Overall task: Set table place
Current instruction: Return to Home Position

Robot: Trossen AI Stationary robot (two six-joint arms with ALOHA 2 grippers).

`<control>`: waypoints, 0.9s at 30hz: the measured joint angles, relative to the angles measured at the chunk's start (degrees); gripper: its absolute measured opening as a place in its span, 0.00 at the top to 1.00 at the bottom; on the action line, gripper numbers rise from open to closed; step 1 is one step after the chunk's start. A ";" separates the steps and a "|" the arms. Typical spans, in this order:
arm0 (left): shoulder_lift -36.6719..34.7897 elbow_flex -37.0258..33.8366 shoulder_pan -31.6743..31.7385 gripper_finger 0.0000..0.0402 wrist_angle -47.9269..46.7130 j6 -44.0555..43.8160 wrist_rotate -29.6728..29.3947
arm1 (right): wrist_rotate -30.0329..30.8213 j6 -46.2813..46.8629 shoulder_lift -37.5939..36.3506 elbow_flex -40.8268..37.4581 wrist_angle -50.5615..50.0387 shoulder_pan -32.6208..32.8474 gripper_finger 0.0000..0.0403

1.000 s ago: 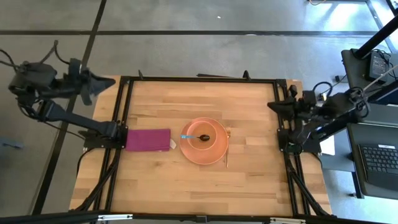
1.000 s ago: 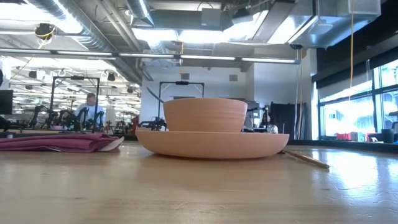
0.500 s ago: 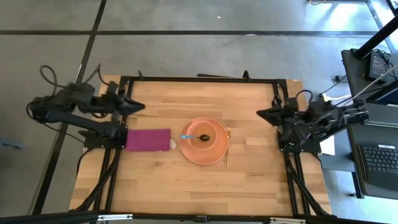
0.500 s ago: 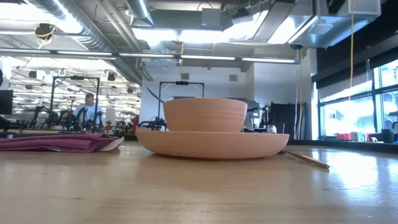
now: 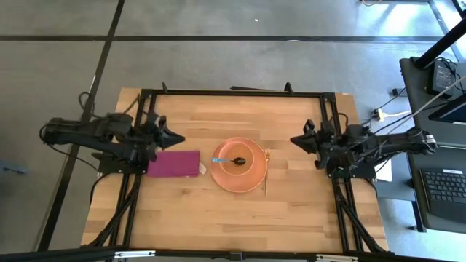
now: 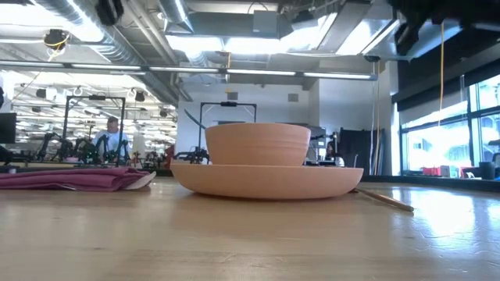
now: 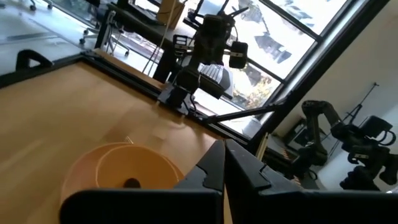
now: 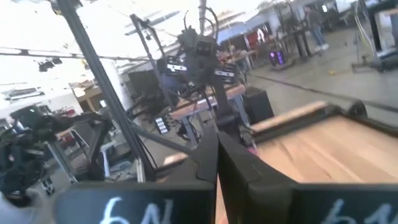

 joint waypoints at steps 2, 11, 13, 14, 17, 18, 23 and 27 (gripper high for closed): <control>-0.15 -3.41 0.00 1.00 3.62 -0.49 0.52 | 0.01 0.19 -0.02 -2.03 1.02 -0.47 0.98; -6.82 -7.95 0.00 0.95 7.12 0.55 4.27 | -3.72 -4.12 -8.38 -1.25 0.92 -1.14 0.98; -10.73 -7.94 -0.02 0.93 6.82 3.17 4.84 | -1.90 -4.44 -10.68 -1.13 -1.27 -1.14 0.98; -12.85 -7.90 -0.02 0.93 6.13 3.86 4.79 | -0.65 -4.42 -11.68 -1.21 -3.91 -1.14 0.98; -18.16 -7.83 -0.04 0.91 1.27 4.09 2.77 | 2.89 -2.88 -12.82 -1.26 -9.36 -1.14 0.98; -19.45 -8.46 -0.02 0.91 -0.29 3.58 1.38 | 4.43 -2.18 -12.76 -1.32 -10.54 -1.14 0.98; -24.03 -15.74 0.00 0.88 0.25 -0.27 -0.45 | 6.80 -1.41 -12.58 -3.69 -10.71 -1.14 0.98; -27.30 -23.10 0.00 0.87 9.03 -0.24 0.37 | 7.24 -1.18 -12.76 -6.55 -7.80 -1.14 0.98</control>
